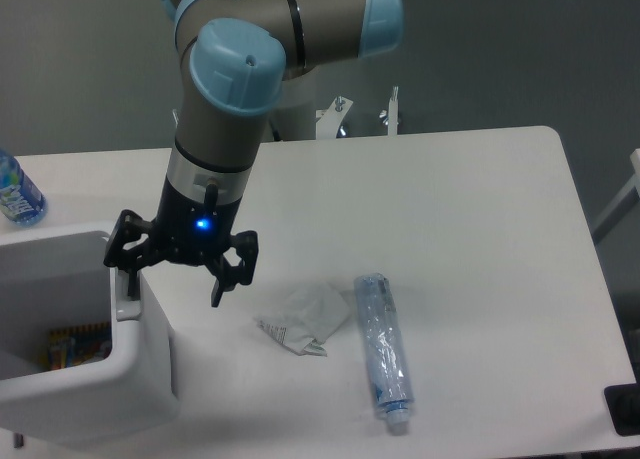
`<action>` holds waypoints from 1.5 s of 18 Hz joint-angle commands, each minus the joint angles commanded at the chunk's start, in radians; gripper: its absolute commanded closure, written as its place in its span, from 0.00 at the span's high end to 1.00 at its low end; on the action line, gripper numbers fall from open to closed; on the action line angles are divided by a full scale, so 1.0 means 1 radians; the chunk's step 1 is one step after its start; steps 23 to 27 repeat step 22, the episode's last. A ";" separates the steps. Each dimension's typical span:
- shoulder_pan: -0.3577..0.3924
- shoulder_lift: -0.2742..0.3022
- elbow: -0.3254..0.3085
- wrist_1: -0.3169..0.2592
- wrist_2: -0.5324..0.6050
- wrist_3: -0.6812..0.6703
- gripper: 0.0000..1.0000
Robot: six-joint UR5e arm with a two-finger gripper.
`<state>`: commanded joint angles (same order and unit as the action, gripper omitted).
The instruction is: Open the trash can
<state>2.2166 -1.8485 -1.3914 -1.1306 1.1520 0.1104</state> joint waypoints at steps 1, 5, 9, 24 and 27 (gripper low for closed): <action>0.000 0.006 0.009 0.005 0.000 0.000 1.00; 0.026 0.038 0.061 0.008 0.090 0.009 1.00; 0.060 0.040 0.095 0.025 0.251 0.031 1.00; 0.210 0.080 -0.006 -0.055 0.518 0.561 1.00; 0.210 0.080 -0.006 -0.055 0.518 0.561 1.00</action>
